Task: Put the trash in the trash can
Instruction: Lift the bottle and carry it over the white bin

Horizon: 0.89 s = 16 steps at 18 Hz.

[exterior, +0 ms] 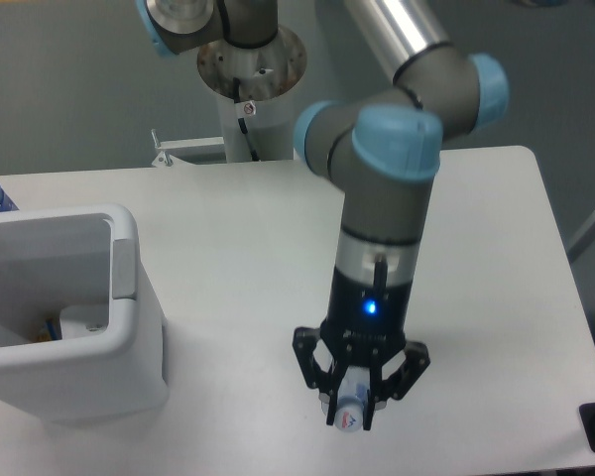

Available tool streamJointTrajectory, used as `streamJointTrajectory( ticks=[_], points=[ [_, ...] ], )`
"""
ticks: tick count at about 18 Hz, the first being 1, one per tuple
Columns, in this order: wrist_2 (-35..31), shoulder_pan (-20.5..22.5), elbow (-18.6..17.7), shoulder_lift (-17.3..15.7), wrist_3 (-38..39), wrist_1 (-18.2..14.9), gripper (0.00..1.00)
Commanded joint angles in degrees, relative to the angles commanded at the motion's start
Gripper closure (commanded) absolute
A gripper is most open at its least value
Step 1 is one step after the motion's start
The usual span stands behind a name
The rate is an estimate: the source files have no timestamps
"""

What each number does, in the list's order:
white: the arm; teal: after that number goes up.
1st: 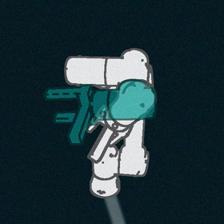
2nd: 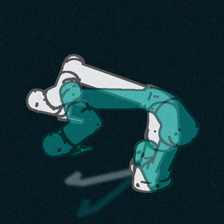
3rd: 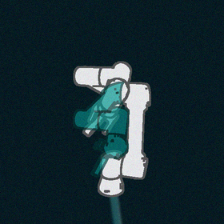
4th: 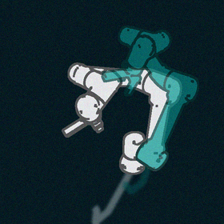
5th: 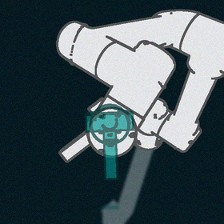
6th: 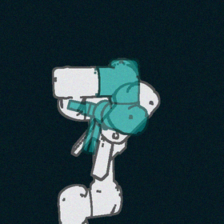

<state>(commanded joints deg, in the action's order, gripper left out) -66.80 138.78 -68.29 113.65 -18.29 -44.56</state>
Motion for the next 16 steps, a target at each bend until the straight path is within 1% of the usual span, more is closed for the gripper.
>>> streamJointTrajectory(
  ticks=[2, 4, 7, 9, 11, 12, 14, 16],
  points=[
    [0.0, -0.7, 0.0, -2.02, 2.55, 0.62, 0.72],
    [-0.09, -2.37, -0.35, -4.04, 4.23, 0.62, 0.72],
    [-0.09, -3.95, -0.53, -7.03, 5.28, 0.62, 0.72],
    [-0.09, -5.79, -0.7, -8.44, 5.46, 0.62, 0.72],
    [-0.09, -7.47, -0.62, -9.15, 5.46, 0.79, 0.72],
    [-0.09, -7.91, -0.35, -9.32, 5.64, 1.49, 0.72],
    [-0.09, -10.45, -0.53, -9.41, 6.34, 2.64, 0.72],
    [-0.09, -13.0, -0.79, -9.41, 6.78, 2.64, 0.72]
  ],
)
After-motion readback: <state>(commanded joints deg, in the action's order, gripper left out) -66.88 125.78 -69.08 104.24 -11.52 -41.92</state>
